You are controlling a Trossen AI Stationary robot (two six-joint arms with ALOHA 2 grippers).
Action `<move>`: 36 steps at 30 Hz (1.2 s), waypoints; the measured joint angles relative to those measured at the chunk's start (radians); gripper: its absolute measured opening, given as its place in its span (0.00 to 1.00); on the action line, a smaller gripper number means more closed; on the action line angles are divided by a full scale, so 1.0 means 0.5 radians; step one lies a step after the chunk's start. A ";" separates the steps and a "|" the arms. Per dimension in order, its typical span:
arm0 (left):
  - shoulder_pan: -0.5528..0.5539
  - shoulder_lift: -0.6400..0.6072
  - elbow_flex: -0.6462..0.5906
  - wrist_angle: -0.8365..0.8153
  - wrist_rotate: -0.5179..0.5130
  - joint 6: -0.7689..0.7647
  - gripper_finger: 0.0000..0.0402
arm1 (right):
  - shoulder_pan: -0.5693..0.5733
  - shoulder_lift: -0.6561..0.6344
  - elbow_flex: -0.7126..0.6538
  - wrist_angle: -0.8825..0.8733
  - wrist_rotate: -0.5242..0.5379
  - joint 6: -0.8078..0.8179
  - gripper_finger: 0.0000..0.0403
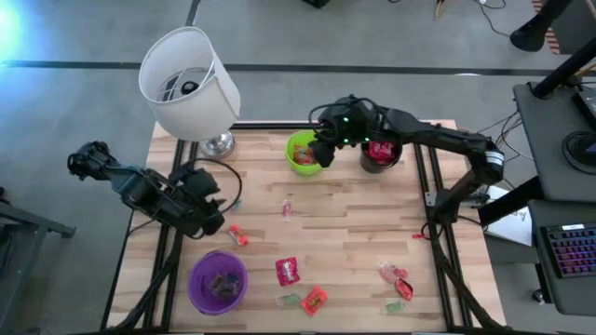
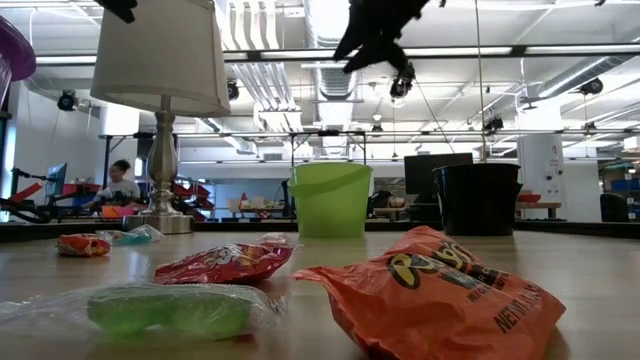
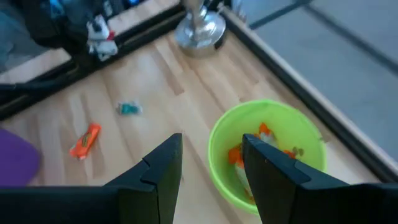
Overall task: Sort candy
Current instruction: Put the red candy into the black bucket
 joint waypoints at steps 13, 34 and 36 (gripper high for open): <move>0.000 0.385 0.000 0.133 0.065 0.051 0.46 | 0.387 -0.187 0.000 -0.257 0.283 0.399 0.39; 0.005 0.853 0.095 0.470 0.520 0.651 0.44 | 0.855 -0.188 0.000 -0.596 0.419 0.927 0.39; 0.005 0.876 0.115 0.467 0.530 0.529 0.44 | 0.869 -0.189 0.000 -0.595 0.421 0.918 0.39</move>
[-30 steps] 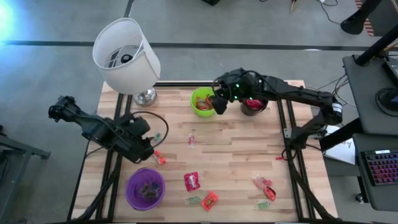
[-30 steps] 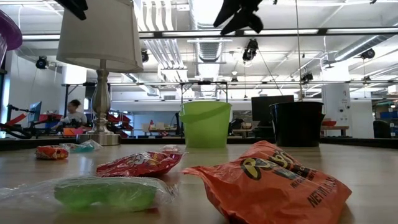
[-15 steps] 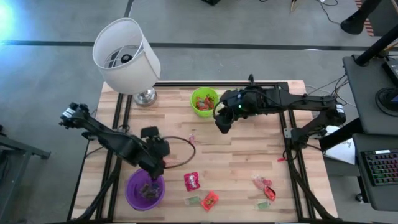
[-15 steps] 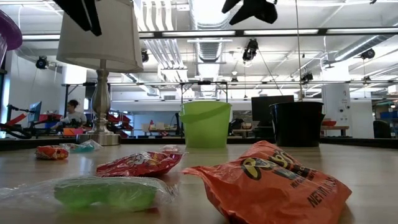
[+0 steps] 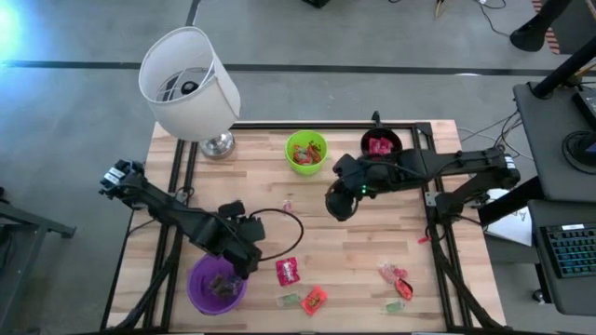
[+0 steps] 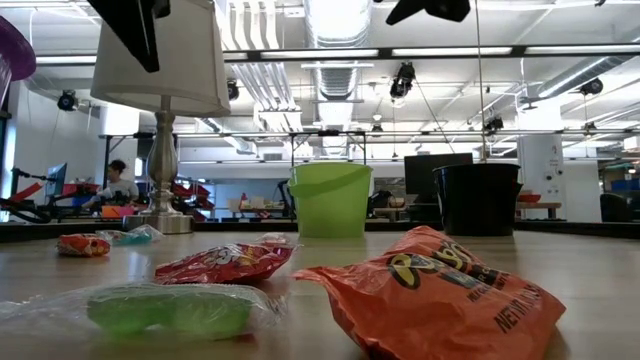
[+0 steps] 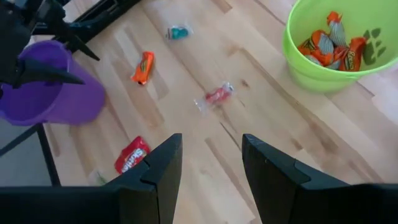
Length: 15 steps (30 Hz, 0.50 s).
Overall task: Sort candy
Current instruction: Put the red candy into the black bucket
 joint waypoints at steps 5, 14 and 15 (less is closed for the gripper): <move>0.000 0.064 0.047 -0.027 0.113 -0.264 0.44 | 0.008 -0.004 0.000 -0.072 -0.004 -0.072 0.39; 0.083 0.111 0.242 -0.146 0.562 -0.879 0.49 | 0.009 -0.022 0.034 -0.599 -0.030 -0.194 0.39; 0.084 0.116 0.249 -0.109 0.493 -1.000 0.50 | 0.013 -0.027 0.034 -0.646 -0.032 -0.217 0.39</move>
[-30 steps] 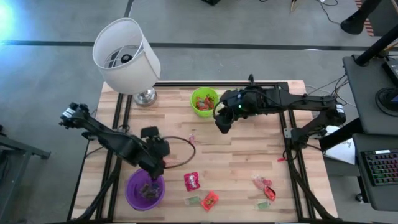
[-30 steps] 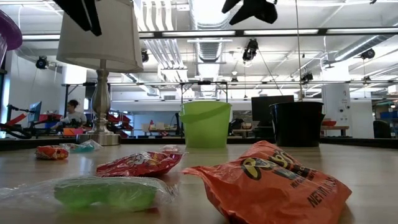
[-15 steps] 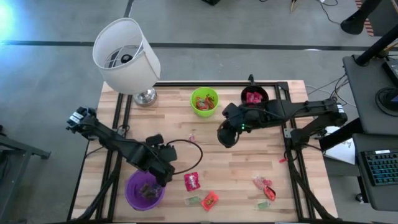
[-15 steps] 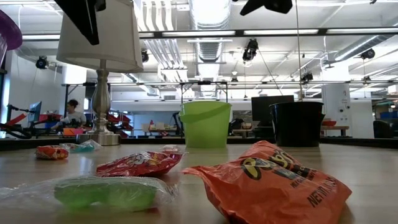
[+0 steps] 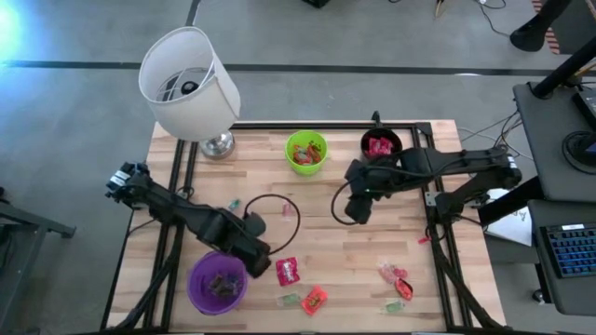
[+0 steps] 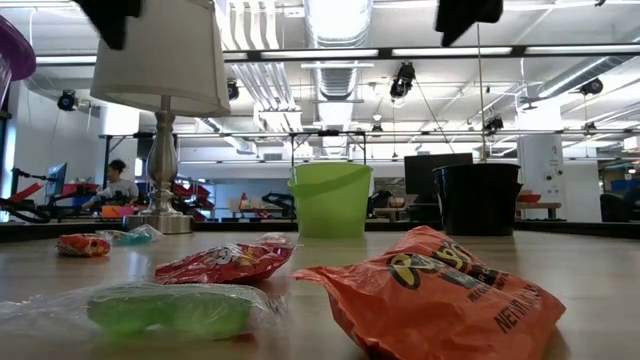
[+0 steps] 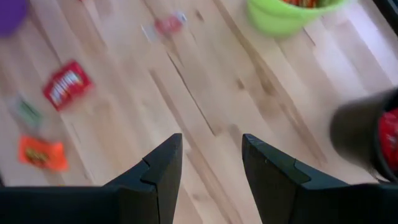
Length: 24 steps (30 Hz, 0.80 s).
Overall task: Sort candy
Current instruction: Put the red candy into the black bucket
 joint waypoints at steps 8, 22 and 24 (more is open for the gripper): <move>0.002 0.163 0.000 0.235 -0.185 -0.835 0.51 | 0.003 -0.025 0.001 -0.178 -0.005 -0.177 0.39; 0.015 0.845 0.364 0.325 -0.033 -1.318 0.51 | 0.003 -0.155 0.002 -0.199 -0.024 -0.377 0.39; 0.017 0.958 0.474 0.213 -0.003 -1.340 0.51 | 0.003 -0.188 0.002 -0.220 -0.025 -0.377 0.39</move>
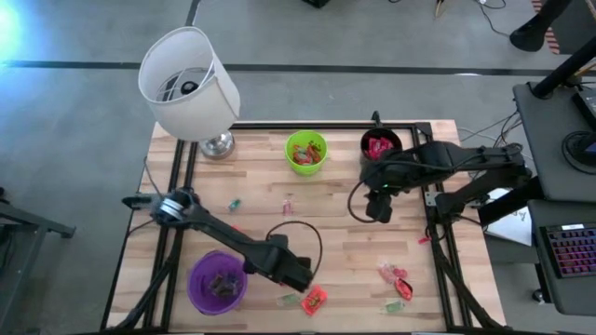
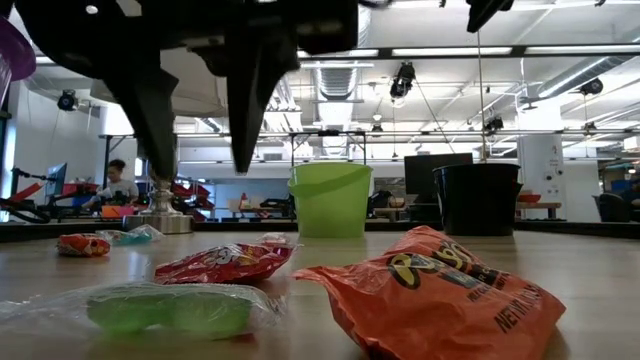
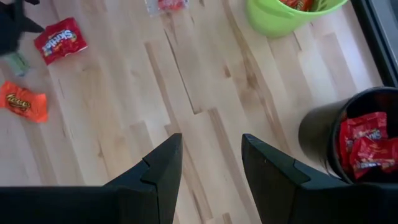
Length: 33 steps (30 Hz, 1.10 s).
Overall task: Sort candy
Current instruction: Put the red candy into the black bucket
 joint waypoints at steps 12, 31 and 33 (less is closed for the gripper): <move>0.074 0.434 0.438 -0.211 0.220 0.150 0.51 | 0.000 -0.184 0.000 -0.055 -0.005 0.064 0.39; 0.145 0.433 0.057 0.363 0.553 0.248 0.32 | 0.213 -0.374 0.001 -0.112 -0.068 0.215 0.39; 0.145 0.428 0.054 0.354 0.555 0.333 0.23 | 0.233 -0.382 0.001 -0.111 -0.067 0.222 0.39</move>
